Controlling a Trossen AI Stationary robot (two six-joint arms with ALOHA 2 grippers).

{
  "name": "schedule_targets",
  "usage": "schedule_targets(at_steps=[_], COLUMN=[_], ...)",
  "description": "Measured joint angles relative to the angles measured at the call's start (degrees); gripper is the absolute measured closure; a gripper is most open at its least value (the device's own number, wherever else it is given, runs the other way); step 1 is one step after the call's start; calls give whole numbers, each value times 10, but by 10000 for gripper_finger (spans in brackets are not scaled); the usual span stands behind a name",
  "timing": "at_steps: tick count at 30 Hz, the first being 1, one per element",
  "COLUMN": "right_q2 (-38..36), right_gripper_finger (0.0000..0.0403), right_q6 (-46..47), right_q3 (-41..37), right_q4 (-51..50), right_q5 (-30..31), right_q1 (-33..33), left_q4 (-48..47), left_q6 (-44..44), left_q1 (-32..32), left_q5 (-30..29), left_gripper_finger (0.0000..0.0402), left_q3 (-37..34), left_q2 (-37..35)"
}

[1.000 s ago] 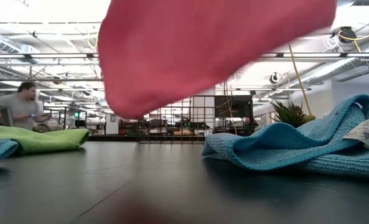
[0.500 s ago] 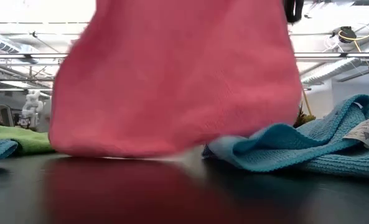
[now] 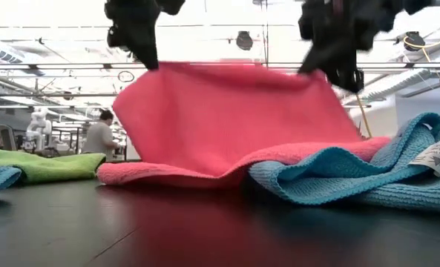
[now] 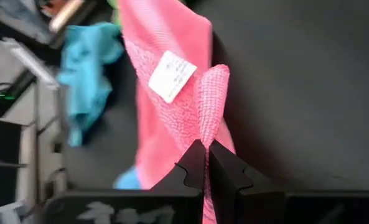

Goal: Fold microfiber towels
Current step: Fold the pink microfiber cloth

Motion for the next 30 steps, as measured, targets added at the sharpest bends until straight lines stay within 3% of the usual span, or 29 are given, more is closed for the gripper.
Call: schedule_targets(at_steps=[9, 18, 25, 30], right_q2=[0, -1, -12, -30], right_gripper_finger=[398, 323, 299, 317], right_q6=[-101, -252, -303, -255], right_q3=[-63, -64, -64, -64], right_q4=[53, 41, 23, 25], right_q5=[29, 91, 86, 29], right_q1=[-48, -102, -123, -115], left_q4=[19, 55, 55, 63], left_q6=[50, 134, 129, 127], left_q1=[69, 118, 117, 90], left_q5=[-43, -99, -25, -17], left_gripper_finger=[378, 321, 312, 312], left_q3=[0, -1, -1, 0], left_q2=[43, 42, 42, 46])
